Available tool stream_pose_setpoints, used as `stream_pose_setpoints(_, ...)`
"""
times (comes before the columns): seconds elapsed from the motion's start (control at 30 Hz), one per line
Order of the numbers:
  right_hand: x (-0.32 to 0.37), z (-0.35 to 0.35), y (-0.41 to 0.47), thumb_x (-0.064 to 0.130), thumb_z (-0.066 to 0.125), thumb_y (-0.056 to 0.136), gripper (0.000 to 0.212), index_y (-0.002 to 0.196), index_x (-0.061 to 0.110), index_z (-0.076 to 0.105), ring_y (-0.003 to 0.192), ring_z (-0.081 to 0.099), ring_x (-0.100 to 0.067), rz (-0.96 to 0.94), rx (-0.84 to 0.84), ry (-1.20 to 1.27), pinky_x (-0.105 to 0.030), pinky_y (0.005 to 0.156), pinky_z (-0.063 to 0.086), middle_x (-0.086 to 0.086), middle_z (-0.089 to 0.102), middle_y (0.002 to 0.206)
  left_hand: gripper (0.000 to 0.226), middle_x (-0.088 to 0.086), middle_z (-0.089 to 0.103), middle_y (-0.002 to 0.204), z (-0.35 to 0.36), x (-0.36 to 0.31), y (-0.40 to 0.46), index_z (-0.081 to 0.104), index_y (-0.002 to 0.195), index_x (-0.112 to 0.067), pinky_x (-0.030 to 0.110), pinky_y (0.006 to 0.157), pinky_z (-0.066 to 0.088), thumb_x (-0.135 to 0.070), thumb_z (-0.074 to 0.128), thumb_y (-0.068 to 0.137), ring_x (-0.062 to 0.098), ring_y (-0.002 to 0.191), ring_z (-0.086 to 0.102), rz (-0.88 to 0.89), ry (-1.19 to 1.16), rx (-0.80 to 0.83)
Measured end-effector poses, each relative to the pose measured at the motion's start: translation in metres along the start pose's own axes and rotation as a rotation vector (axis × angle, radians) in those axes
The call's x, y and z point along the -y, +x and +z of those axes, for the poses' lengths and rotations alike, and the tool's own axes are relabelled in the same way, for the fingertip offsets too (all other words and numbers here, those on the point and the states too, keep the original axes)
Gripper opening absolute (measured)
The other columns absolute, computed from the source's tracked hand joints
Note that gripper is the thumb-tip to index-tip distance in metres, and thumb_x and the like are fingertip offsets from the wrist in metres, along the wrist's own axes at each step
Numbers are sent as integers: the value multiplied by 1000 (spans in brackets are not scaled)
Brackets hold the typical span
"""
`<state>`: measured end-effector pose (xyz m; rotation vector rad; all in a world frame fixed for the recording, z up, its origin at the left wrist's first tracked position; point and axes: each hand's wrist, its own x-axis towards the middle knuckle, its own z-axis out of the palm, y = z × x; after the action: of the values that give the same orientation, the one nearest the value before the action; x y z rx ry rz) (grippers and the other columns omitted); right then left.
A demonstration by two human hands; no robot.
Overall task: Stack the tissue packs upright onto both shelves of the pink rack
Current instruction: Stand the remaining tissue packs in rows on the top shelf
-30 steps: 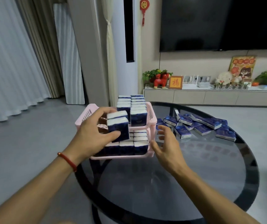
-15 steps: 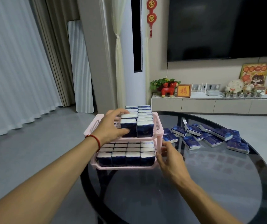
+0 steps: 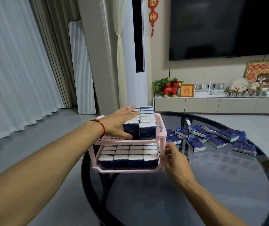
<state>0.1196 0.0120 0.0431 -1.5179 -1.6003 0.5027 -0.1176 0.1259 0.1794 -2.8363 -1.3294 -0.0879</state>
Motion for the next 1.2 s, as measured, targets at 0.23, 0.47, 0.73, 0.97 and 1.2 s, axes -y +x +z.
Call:
stream_pose_setpoints(0.23,-1,-1,1,19,56,103,11,109,24,49,86,59,-13,-1,20,-18,-38,79,60,17,54,93,115,2,-7,172,-2,1,8,-5,163,-20,27,119,-5,-49,75,87,20,158,-8,19,25,43)
stream_pose_setpoints(0.47,-5,-1,2,20,57,103,14,107,28,48,82,57,-8,-5,35,-13,-37,77,61,21,51,89,132,5,6,170,-13,0,21,-1,163,-19,43,127,9,-50,87,71,21,157,1,-26,-23,95)
stream_pose_setpoints(0.73,-8,-1,7,25,54,104,10,108,30,47,78,57,-1,-18,33,-24,-20,57,54,23,50,90,113,-2,39,151,10,12,26,25,156,-27,44,120,33,-53,87,66,18,139,34,55,-97,-115)
stream_pose_setpoints(0.97,-5,-2,6,24,57,103,15,110,30,45,80,57,-4,-18,47,-49,-15,54,51,15,53,100,117,-3,27,161,6,15,23,19,160,-28,36,121,17,-44,91,69,15,147,22,16,-233,-53)
stream_pose_setpoints(1.2,-7,-3,7,24,57,102,17,110,33,45,95,58,-10,-17,57,-62,-15,57,52,7,60,117,126,-8,-1,172,16,20,20,4,164,-31,33,123,1,-51,88,72,10,157,-3,-32,-283,-46)
